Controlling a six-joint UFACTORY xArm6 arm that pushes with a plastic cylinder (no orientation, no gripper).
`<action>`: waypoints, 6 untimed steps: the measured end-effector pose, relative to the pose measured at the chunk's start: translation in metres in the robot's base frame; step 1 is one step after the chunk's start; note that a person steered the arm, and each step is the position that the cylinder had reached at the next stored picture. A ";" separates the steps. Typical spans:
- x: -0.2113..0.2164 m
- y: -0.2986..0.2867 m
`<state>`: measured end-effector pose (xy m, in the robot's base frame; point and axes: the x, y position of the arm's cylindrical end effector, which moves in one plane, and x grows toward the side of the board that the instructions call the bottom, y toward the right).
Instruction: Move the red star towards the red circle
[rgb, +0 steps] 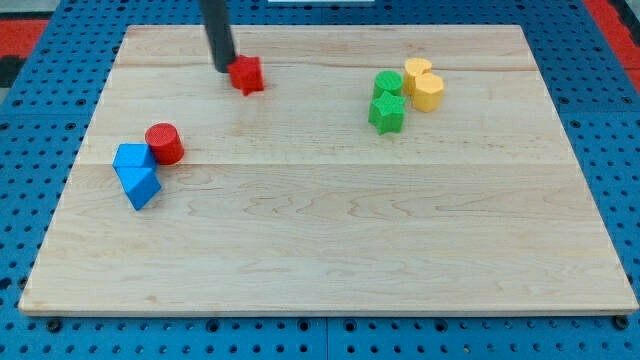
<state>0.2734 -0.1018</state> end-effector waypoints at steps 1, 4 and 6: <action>-0.041 0.014; 0.012 -0.036; 0.003 0.013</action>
